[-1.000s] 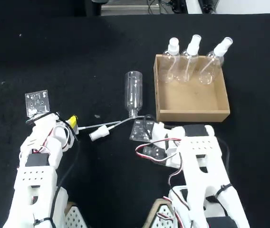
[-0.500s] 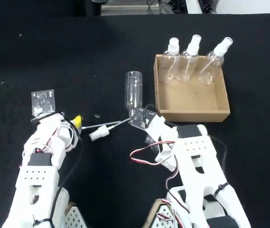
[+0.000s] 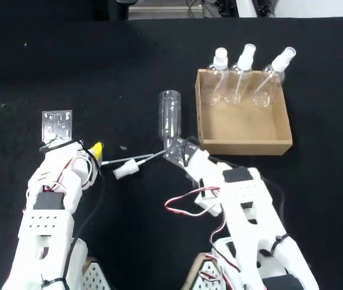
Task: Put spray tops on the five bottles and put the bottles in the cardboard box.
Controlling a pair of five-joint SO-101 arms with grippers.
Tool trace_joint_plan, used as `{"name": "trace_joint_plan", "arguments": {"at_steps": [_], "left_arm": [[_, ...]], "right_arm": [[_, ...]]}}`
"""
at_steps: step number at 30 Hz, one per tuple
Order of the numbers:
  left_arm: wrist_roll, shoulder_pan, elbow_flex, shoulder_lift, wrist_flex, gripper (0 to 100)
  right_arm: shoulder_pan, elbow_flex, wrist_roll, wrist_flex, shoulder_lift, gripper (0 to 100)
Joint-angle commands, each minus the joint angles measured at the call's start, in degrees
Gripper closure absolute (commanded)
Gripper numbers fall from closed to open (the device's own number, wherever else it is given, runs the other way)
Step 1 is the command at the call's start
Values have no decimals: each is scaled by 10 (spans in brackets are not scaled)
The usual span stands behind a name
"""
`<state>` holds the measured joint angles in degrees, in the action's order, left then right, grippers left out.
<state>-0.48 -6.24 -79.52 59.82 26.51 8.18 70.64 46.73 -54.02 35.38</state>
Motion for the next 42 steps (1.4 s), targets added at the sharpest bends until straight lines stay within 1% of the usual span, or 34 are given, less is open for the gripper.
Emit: {"name": "trace_joint_plan", "arguments": {"at_steps": [1,3,4,7,9,11,12,15,17,19,21,23,25,27,30,32,34,39,42], "left_arm": [[-7,-7,3,8,1,791],[-7,-7,3,4,2,791],[-7,-7,1,4,2,791],[-7,-7,-9,8,2,791],[-7,-7,-13,8,2,791],[-7,-7,-16,8,2,791],[-7,-5,-20,8,2,791],[-7,-3,-26,8,2,791],[-7,-3,-28,8,2,791],[-7,-4,-28,7,2,791],[-7,-7,-28,4,3,791],[-7,-7,-29,3,4,791],[-7,-7,-26,8,25,791],[-7,-5,-22,8,39,791],[-7,-5,-22,8,43,791],[-7,-4,-22,8,43,791],[-7,-4,-14,4,50,789],[-8,-7,77,2,186,787],[-6,-7,98,2,205,786]], "right_arm": [[-5,2,-2,11,-6,717],[-5,3,-3,8,-6,746],[-5,4,-4,8,-3,791],[-6,-20,-6,6,-1,998],[-15,-65,-6,-38,-1,958],[-14,-129,-10,-100,-1,992],[-9,-162,-21,-137,-1,984],[22,-250,-66,-222,-1,988],[52,-286,-97,-243,-1,988],[79,-303,-128,-230,-1,988],[95,-305,-169,-194,-1,988],[103,-304,-216,-164,0,988],[107,-303,-253,-140,9,988],[113,-288,-278,-109,26,988],[117,-220,-317,-19,71,988],[117,-154,-331,38,123,988],[118,-95,-334,64,186,988],[115,-13,-336,65,305,988],[119,8,-336,69,330,988]]}}
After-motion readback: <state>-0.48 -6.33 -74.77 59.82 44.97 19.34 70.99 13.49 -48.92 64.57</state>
